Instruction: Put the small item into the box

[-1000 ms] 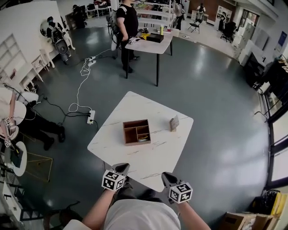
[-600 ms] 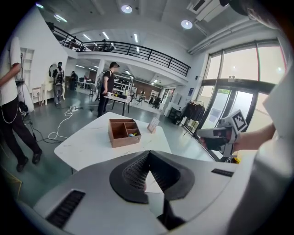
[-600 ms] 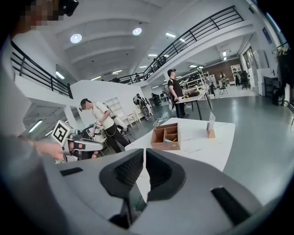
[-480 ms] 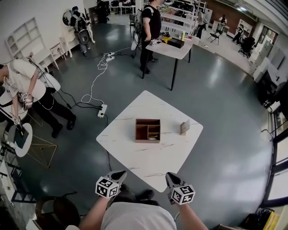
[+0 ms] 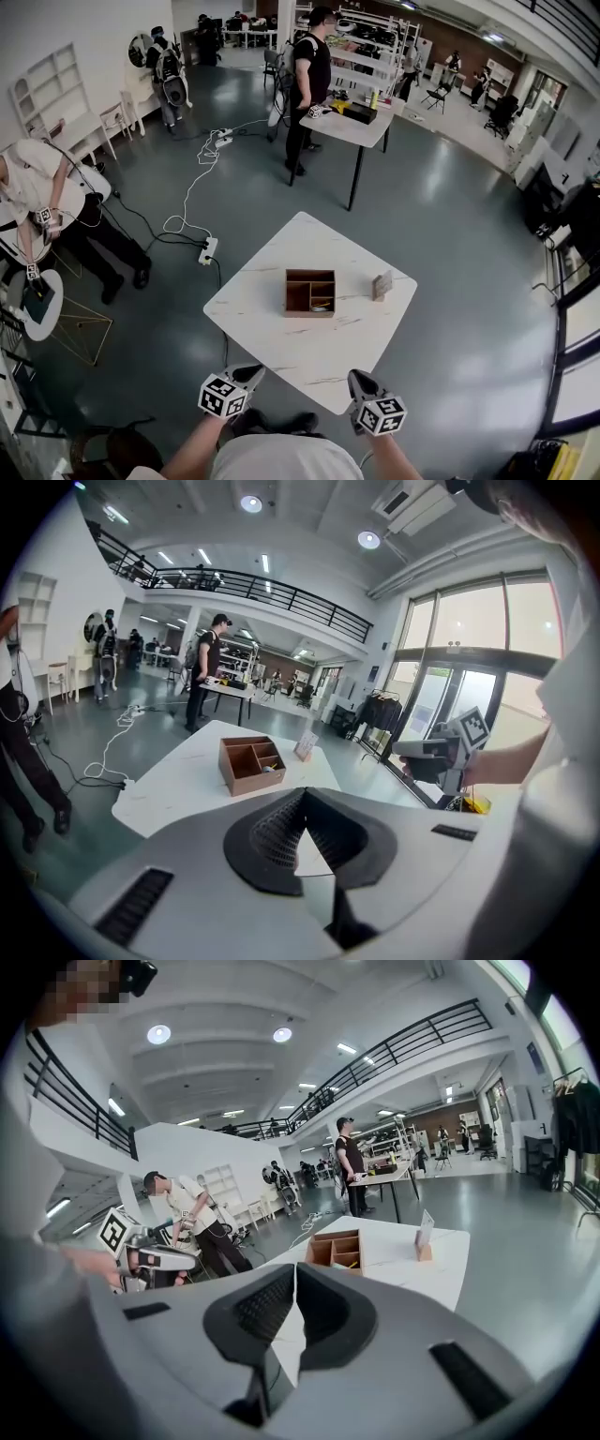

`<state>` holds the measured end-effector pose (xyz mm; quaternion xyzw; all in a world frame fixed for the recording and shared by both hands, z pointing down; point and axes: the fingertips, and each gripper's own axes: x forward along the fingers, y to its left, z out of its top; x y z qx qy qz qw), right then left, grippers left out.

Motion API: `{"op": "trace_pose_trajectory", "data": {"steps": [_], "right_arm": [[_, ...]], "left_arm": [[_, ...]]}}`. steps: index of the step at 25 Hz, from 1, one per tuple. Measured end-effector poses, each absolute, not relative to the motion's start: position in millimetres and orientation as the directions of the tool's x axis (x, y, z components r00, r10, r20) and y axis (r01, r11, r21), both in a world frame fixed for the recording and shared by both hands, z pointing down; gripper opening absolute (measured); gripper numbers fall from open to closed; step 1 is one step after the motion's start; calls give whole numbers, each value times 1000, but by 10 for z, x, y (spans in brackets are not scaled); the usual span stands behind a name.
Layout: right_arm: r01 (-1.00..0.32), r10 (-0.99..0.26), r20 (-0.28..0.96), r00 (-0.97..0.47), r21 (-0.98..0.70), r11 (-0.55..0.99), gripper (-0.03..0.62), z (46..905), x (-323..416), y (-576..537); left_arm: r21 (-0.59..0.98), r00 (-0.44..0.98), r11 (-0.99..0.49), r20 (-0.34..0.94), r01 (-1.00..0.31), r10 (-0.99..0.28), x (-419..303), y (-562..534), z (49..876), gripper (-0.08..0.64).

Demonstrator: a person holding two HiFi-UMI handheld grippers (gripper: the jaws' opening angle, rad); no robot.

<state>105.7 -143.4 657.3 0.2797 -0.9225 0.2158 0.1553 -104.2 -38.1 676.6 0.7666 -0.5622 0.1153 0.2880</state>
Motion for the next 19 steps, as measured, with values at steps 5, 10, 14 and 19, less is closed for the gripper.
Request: {"op": "trace_pose_trajectory", "data": {"steps": [5,10,14,19], "right_arm": [[-591,-460,406,-790,-304,747,31,6526,999,-1427],[-595,-464,409,-786,-294,748,31,6525,938,-1439],[-595,-466,405,-786,-293,749,31,6512,892,-1428],[-587,-460,404,-791,-288,757,31,6505,851,-1409]], "left_arm": [[321,347,-204,492,-925,-799,-1125,-399,6756,14],[320,344,-202,490,-926,-801,-1224,-430,6752,14],[326,339,-188,504,-927,-795,-1284,-402,6804,14],[332,343,-189,505,-924,-792,-1294,-366,6835,14]]}}
